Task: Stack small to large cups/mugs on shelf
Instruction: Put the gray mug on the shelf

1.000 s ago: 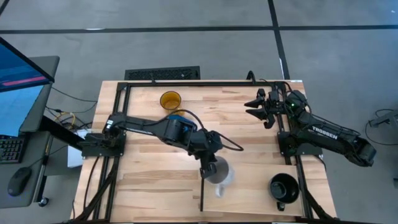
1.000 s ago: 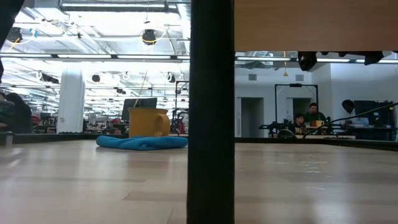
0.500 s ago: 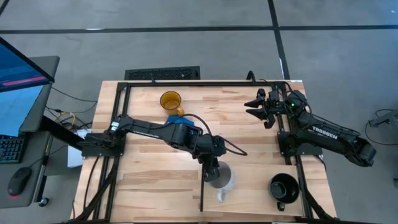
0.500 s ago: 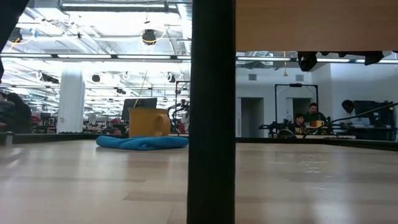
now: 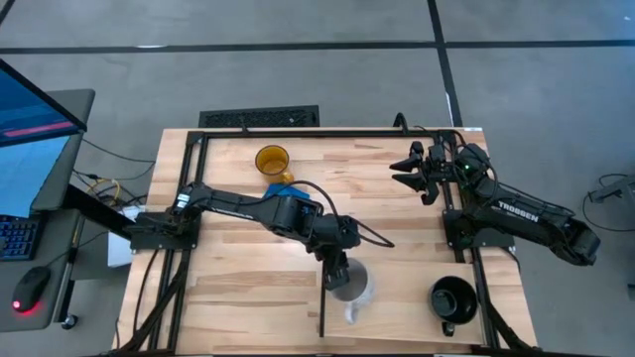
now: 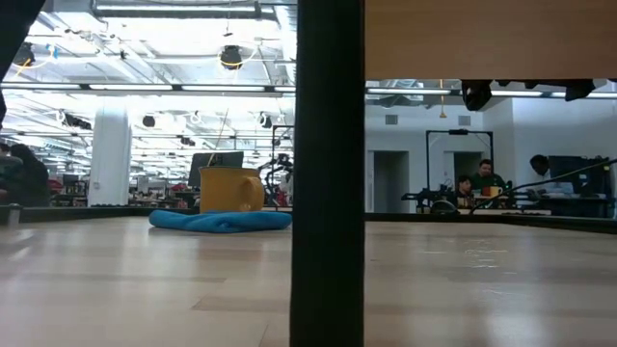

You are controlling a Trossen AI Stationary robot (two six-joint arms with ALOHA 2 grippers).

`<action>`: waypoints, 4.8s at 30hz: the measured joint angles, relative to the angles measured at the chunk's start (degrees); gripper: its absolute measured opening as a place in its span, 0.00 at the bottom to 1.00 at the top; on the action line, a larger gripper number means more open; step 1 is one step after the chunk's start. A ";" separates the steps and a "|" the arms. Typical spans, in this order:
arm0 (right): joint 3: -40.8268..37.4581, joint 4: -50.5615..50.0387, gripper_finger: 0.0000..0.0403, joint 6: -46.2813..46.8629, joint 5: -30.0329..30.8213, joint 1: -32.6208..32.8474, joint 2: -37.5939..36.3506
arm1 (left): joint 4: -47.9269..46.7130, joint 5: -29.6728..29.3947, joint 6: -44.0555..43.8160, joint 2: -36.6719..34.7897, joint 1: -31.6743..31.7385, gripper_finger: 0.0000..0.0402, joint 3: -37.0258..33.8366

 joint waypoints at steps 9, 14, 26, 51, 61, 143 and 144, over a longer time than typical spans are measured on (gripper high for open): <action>0.00 0.00 0.45 -0.03 0.00 0.01 -0.02 | -0.26 0.74 0.00 0.00 0.00 0.02 0.00; 0.00 0.00 0.45 -0.08 0.00 -0.01 0.00 | -0.24 0.72 0.00 0.00 0.00 0.02 0.00; 0.00 0.00 0.45 -0.10 -0.01 0.01 -0.02 | -0.24 0.69 -0.52 -0.02 -0.26 0.02 0.00; 0.00 -0.23 0.45 -0.01 -0.18 0.00 -0.02 | -0.16 1.83 0.07 1.73 -0.59 0.03 0.04; 0.00 -0.24 0.45 -0.03 -1.29 -0.01 -0.02 | 0.48 2.24 -0.66 1.75 -0.59 0.09 0.04; 0.00 -0.28 0.45 -0.14 -1.31 -0.01 -0.02 | 8.25 -1.11 13.22 1.79 2.71 0.34 0.00; 0.00 -0.28 0.45 -0.14 -1.31 0.01 -0.02 | 8.64 -1.78 13.35 1.79 2.90 0.34 0.00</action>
